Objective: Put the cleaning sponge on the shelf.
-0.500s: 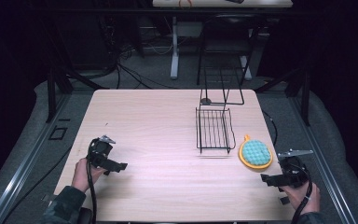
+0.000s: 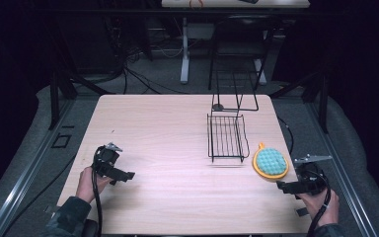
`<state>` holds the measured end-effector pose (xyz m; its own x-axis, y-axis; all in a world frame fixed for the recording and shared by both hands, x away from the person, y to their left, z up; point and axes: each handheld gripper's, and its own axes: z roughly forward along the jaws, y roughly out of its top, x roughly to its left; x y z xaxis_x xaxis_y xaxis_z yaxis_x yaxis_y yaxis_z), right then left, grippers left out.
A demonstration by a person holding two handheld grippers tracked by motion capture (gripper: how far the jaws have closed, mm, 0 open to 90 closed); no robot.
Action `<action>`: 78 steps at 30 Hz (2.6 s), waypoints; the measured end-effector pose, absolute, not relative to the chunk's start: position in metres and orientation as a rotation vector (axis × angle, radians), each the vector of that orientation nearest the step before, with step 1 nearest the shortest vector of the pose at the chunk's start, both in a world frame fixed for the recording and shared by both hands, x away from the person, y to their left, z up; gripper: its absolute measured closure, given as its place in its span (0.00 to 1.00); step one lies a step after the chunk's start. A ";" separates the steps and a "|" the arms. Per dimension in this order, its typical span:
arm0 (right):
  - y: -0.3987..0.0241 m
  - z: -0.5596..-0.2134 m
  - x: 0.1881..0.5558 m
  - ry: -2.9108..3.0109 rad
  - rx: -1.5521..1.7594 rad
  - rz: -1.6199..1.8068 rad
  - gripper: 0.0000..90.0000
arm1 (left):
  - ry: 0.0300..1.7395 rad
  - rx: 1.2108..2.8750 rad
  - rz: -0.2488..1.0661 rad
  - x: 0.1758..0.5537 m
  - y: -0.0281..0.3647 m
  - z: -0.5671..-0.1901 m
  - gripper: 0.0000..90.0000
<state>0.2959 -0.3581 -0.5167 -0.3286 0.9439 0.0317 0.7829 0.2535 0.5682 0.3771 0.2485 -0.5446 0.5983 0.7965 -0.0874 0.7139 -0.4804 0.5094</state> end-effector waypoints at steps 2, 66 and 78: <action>-0.357 -0.516 0.296 2.213 1.587 0.724 0.01 | 1.195 2.328 0.220 0.376 0.249 -0.544 0.00; -0.339 -0.543 0.386 2.299 1.568 0.659 0.38 | 1.165 2.382 0.201 0.375 0.241 -0.548 0.00; -0.340 -0.543 0.386 2.298 1.589 0.666 0.45 | 1.163 2.386 0.204 0.374 0.242 -0.548 0.01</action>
